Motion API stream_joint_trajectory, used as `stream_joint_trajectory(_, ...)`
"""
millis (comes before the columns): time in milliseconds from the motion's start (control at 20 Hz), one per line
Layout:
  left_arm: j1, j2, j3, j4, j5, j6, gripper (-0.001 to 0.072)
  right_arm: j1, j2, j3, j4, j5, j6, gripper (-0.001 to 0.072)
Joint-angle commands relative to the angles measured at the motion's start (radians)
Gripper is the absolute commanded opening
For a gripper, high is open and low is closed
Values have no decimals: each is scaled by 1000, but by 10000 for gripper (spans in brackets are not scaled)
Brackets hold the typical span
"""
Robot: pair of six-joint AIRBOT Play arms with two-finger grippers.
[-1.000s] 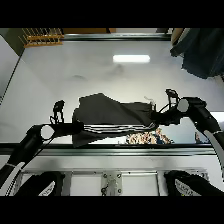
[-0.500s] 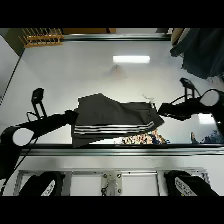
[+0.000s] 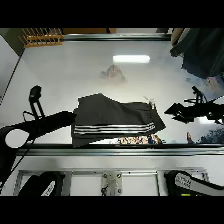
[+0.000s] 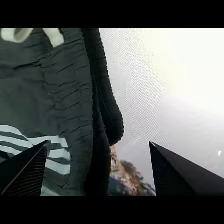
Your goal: Fold the clothes and pants, and hang the long-sleeved shirts on hangers.
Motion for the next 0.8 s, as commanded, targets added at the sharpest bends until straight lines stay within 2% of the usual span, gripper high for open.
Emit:
stream_joint_trajectory(0,-95,-86,3,-13,39,-10,5,-3,-174,-3,132,-5,-164,720)
stream_joint_trajectory(150,-165,-178,49,-11,78,-29,5,60,-244,-3,185,-27,-207,720)
stream_joint_trajectory(600,-257,-364,217,-3,35,-26,5,274,-280,-2,257,-102,-208,711)
stream_joint_trajectory(650,-262,-360,211,-3,37,-26,5,282,-280,-2,263,-101,-230,575)
stream_joint_trajectory(700,-263,-352,201,-4,38,-27,5,288,-280,-2,282,-101,-261,257)
stream_joint_trajectory(750,-263,-338,188,-4,39,-27,5,288,-279,-2,311,-101,-275,40)
